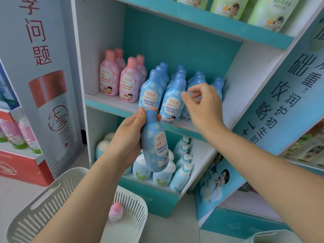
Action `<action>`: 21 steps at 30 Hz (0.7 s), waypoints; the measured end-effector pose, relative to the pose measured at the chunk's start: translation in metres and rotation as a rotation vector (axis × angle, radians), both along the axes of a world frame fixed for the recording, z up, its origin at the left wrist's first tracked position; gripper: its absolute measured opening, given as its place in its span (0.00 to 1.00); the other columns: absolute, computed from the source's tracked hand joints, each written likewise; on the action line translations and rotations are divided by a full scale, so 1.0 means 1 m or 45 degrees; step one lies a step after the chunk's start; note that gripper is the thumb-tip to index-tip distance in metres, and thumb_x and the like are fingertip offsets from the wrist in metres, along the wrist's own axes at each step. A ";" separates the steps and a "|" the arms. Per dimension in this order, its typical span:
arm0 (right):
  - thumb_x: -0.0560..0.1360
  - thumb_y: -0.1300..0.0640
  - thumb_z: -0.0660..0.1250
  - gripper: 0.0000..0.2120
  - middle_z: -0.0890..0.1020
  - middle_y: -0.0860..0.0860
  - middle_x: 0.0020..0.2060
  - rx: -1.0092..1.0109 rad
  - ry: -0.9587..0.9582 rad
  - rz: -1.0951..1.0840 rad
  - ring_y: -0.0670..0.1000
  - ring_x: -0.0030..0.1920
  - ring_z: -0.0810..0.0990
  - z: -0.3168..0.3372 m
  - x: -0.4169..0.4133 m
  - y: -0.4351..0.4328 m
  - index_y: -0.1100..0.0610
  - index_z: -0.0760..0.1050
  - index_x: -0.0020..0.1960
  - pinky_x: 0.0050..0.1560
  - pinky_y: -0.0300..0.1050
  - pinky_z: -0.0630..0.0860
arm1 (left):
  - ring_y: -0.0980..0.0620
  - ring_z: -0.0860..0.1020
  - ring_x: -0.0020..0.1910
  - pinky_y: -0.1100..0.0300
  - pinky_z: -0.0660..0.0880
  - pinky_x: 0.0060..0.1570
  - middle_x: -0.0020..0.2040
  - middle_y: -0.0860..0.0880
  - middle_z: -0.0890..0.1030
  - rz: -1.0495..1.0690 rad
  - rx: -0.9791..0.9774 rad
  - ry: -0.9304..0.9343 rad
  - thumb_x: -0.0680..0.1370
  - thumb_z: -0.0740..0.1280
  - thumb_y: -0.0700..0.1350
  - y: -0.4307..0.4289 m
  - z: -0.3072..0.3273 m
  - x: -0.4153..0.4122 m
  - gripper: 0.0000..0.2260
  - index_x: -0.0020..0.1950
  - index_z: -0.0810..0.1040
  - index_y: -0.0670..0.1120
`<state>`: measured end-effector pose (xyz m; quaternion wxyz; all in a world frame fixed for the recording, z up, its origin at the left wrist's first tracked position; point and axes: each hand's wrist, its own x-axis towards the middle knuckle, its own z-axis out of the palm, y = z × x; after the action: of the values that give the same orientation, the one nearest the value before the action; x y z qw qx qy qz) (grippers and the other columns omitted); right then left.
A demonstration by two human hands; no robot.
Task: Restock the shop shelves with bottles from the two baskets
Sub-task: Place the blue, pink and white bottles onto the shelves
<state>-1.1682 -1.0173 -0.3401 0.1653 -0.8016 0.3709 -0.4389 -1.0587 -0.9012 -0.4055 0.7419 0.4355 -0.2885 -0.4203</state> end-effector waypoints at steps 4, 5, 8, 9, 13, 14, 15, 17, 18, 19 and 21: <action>0.68 0.45 0.72 0.23 0.77 0.49 0.52 0.358 0.245 0.344 0.48 0.49 0.78 -0.011 -0.004 0.049 0.54 0.73 0.58 0.51 0.41 0.74 | 0.52 0.81 0.46 0.57 0.79 0.49 0.47 0.49 0.84 -0.033 -0.074 0.084 0.81 0.53 0.53 0.004 0.003 -0.001 0.18 0.56 0.78 0.45; 0.67 0.45 0.74 0.27 0.75 0.47 0.54 0.413 0.333 0.385 0.47 0.51 0.77 -0.014 -0.004 0.057 0.52 0.71 0.61 0.53 0.41 0.74 | 0.51 0.81 0.46 0.55 0.80 0.48 0.45 0.49 0.84 -0.030 -0.097 0.110 0.81 0.53 0.52 0.006 0.005 -0.002 0.17 0.54 0.78 0.46; 0.63 0.47 0.77 0.33 0.75 0.45 0.57 0.406 0.439 0.444 0.47 0.54 0.76 -0.025 -0.002 0.070 0.49 0.68 0.64 0.55 0.43 0.74 | 0.50 0.83 0.44 0.57 0.81 0.39 0.44 0.48 0.84 0.002 -0.133 0.151 0.81 0.53 0.51 0.008 0.007 -0.002 0.16 0.55 0.77 0.45; 0.63 0.49 0.78 0.33 0.75 0.45 0.57 0.389 0.426 0.438 0.47 0.54 0.76 -0.027 -0.001 0.072 0.48 0.67 0.65 0.55 0.43 0.74 | 0.50 0.83 0.44 0.58 0.80 0.38 0.45 0.48 0.84 0.012 -0.135 0.141 0.81 0.53 0.51 0.009 0.008 -0.002 0.16 0.56 0.77 0.45; 0.62 0.49 0.77 0.32 0.76 0.46 0.56 0.315 0.407 0.362 0.47 0.54 0.76 -0.029 0.003 0.076 0.48 0.70 0.63 0.55 0.46 0.75 | 0.49 0.81 0.47 0.58 0.81 0.45 0.48 0.46 0.83 0.045 -0.128 0.052 0.80 0.54 0.51 0.011 0.008 -0.004 0.16 0.53 0.78 0.46; 0.62 0.48 0.76 0.30 0.76 0.46 0.55 0.282 0.411 0.347 0.48 0.53 0.76 -0.029 0.003 0.077 0.49 0.71 0.61 0.54 0.47 0.75 | 0.50 0.81 0.50 0.59 0.80 0.49 0.50 0.46 0.83 0.045 -0.126 0.031 0.79 0.54 0.52 0.011 0.008 -0.003 0.16 0.54 0.78 0.46; 0.62 0.48 0.76 0.28 0.75 0.46 0.53 0.252 0.409 0.327 0.48 0.52 0.76 -0.028 0.002 0.077 0.50 0.71 0.59 0.53 0.47 0.75 | 0.51 0.80 0.53 0.58 0.79 0.52 0.53 0.47 0.82 0.040 -0.124 -0.006 0.78 0.55 0.54 0.012 0.009 -0.002 0.18 0.57 0.77 0.46; 0.62 0.46 0.75 0.24 0.74 0.46 0.50 0.212 0.383 0.264 0.48 0.49 0.75 -0.024 -0.003 0.075 0.51 0.70 0.53 0.50 0.47 0.74 | 0.54 0.77 0.61 0.55 0.73 0.61 0.60 0.51 0.80 0.024 -0.097 -0.122 0.76 0.56 0.59 0.014 0.009 0.001 0.23 0.63 0.75 0.48; 0.62 0.46 0.75 0.23 0.73 0.46 0.49 0.195 0.359 0.221 0.48 0.47 0.74 -0.021 -0.006 0.072 0.51 0.69 0.51 0.48 0.46 0.74 | 0.57 0.75 0.63 0.55 0.69 0.65 0.62 0.53 0.79 0.033 -0.073 -0.158 0.76 0.55 0.62 0.015 0.008 0.004 0.24 0.64 0.74 0.49; 0.62 0.46 0.75 0.23 0.72 0.47 0.49 0.178 0.328 0.174 0.48 0.47 0.73 -0.018 -0.010 0.067 0.51 0.68 0.50 0.48 0.46 0.73 | 0.58 0.73 0.63 0.55 0.67 0.66 0.62 0.55 0.78 0.054 -0.039 -0.158 0.76 0.53 0.62 0.016 0.007 0.006 0.23 0.63 0.73 0.52; 0.62 0.46 0.75 0.23 0.72 0.48 0.49 0.140 0.256 0.071 0.50 0.48 0.73 -0.008 -0.018 0.054 0.52 0.68 0.49 0.50 0.47 0.72 | 0.58 0.72 0.63 0.55 0.65 0.68 0.62 0.57 0.77 0.071 0.006 -0.102 0.78 0.51 0.61 0.018 0.004 0.011 0.21 0.64 0.72 0.54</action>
<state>-1.1859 -0.9633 -0.3479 0.1831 -0.8412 0.3868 -0.3306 -1.0479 -0.8836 -0.4019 0.7403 0.4615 -0.3046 -0.3824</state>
